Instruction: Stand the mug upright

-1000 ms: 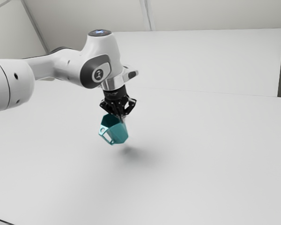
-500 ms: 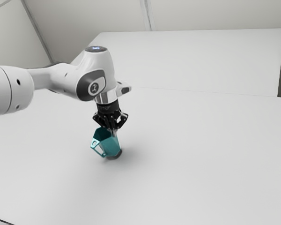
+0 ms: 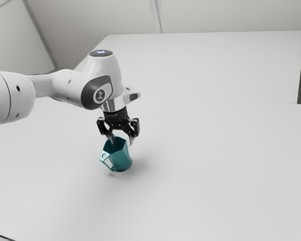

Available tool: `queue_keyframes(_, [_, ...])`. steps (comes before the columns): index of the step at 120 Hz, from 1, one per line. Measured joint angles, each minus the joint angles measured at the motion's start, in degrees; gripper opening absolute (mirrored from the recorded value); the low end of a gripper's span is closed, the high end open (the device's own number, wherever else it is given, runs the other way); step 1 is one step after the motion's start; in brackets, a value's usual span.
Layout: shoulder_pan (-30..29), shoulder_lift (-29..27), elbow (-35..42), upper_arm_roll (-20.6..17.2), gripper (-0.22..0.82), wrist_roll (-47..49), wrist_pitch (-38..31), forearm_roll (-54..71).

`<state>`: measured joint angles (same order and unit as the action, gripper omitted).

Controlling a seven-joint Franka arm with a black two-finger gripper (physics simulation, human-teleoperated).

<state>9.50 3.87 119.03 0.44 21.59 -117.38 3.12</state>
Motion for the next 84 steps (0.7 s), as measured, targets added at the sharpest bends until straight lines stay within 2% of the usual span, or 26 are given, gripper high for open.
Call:
queue_keyframes(14, [-0.1,-1.8,0.1,-0.1,0.47,-0.2,0.2,0.0])
queue_keyframes(31, [-0.2,-4.6,-1.0,-0.5,0.54,-0.5,1.2,-0.2])
queue_keyframes(84, [0.3,-7.6,-13.0,-0.3,0.6,-4.0,10.3,2.4])
